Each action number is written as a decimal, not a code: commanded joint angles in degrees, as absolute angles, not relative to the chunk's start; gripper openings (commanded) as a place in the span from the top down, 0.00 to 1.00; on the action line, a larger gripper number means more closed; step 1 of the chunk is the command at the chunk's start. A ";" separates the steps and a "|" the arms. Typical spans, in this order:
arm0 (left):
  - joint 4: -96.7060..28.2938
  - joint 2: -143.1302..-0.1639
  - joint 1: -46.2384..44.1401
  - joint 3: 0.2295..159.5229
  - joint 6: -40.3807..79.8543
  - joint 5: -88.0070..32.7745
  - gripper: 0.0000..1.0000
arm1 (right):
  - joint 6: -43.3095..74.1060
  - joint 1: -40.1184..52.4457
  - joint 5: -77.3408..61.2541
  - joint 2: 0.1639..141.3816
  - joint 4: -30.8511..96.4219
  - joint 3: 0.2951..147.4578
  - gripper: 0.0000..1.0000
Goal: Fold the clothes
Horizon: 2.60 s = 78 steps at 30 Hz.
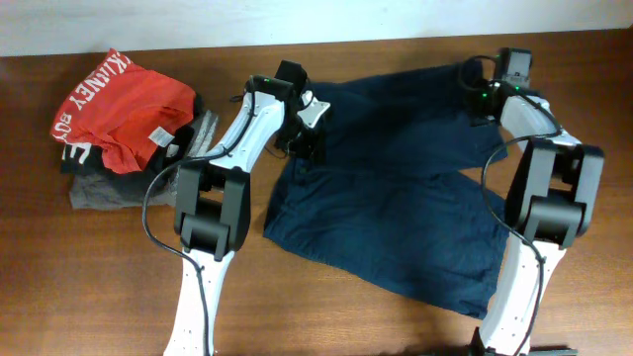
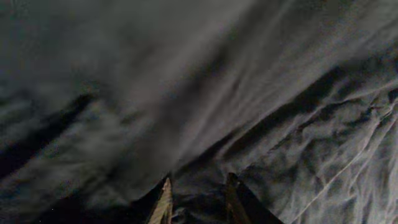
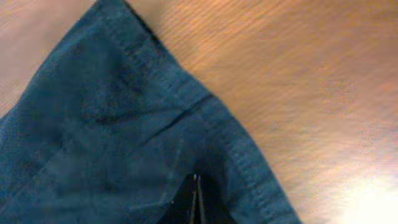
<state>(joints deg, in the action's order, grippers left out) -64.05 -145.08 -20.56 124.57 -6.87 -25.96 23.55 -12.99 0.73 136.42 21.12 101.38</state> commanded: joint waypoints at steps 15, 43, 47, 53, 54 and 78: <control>-76.58 -147.52 -15.81 138.37 -6.48 -25.89 0.65 | 3.27 -21.89 -28.38 130.74 40.38 111.33 0.54; -96.71 -106.04 -12.08 160.31 -6.98 -7.57 0.61 | 3.20 -21.89 -25.89 80.90 71.85 111.61 0.32; -96.71 -95.31 -12.38 149.97 -6.90 -3.29 0.57 | 3.42 -21.78 -25.91 80.68 74.76 111.50 0.32; -95.70 -87.72 -12.32 130.76 -3.33 1.67 0.51 | 3.62 -21.71 -25.65 83.42 80.82 106.52 0.32; -95.04 -87.72 -12.32 127.46 -2.59 1.10 0.51 | 3.62 -21.71 -25.21 83.94 81.34 104.73 0.32; -47.37 -105.10 -12.38 63.33 -5.37 -22.31 0.46 | 8.47 -21.78 -17.82 85.25 70.76 58.13 0.30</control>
